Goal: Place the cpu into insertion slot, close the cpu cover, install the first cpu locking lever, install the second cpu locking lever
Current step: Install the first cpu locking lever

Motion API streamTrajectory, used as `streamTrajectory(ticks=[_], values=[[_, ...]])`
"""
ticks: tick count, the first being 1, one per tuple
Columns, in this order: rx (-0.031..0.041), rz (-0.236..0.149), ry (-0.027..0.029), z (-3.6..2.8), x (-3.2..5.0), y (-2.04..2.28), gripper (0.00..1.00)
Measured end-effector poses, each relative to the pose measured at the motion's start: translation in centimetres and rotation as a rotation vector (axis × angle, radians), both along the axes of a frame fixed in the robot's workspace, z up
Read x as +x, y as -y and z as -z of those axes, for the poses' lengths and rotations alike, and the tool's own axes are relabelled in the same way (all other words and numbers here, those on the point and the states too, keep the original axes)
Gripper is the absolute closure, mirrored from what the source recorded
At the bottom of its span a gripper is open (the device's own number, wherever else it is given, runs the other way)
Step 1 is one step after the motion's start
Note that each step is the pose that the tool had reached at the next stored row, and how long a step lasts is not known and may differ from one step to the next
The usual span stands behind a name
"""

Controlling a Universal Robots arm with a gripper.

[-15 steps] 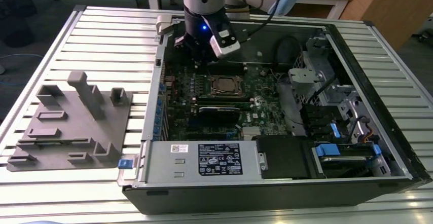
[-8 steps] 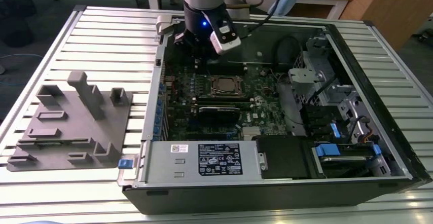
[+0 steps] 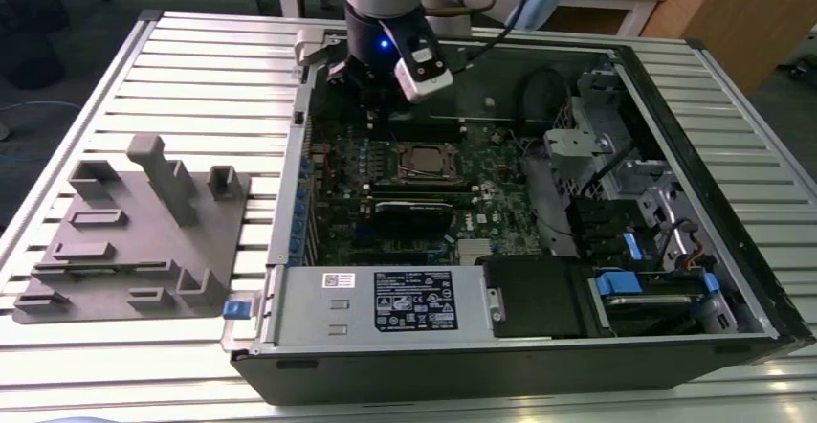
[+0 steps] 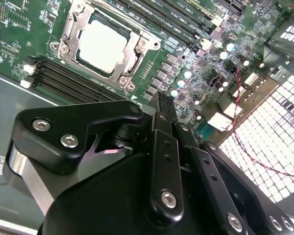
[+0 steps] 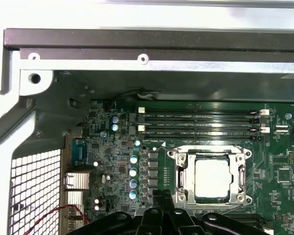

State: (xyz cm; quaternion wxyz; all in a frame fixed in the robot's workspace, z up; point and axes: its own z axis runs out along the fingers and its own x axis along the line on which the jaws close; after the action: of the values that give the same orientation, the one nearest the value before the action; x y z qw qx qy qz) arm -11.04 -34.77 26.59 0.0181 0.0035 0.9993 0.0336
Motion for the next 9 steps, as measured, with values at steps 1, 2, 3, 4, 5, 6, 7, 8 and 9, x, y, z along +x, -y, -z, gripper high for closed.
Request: streamTrajectory(ticks=[1,2,3,4,5,6,7,8,9], values=[[0.0001,0.0,0.0001,0.01,-0.17,0.0,0.89],[0.0002,0.0,0.0001,0.03,-0.38,-0.01,0.89],[0.0002,0.0,0.0002,0.05,-0.58,0.0,0.89],[0.0003,0.0,0.0003,0.06,-0.7,0.0,0.89],[0.0004,0.0,0.0003,0.07,-0.71,-0.01,0.89],[0.0002,0.0,0.0002,0.08,-0.71,-0.06,0.89],[0.0001,0.0,0.0001,0.08,-0.72,-0.17,0.89],[0.0001,0.0,0.0,0.08,-0.73,-0.31,0.89],[0.0001,0.0,0.0001,0.09,-0.73,-0.46,0.89]])
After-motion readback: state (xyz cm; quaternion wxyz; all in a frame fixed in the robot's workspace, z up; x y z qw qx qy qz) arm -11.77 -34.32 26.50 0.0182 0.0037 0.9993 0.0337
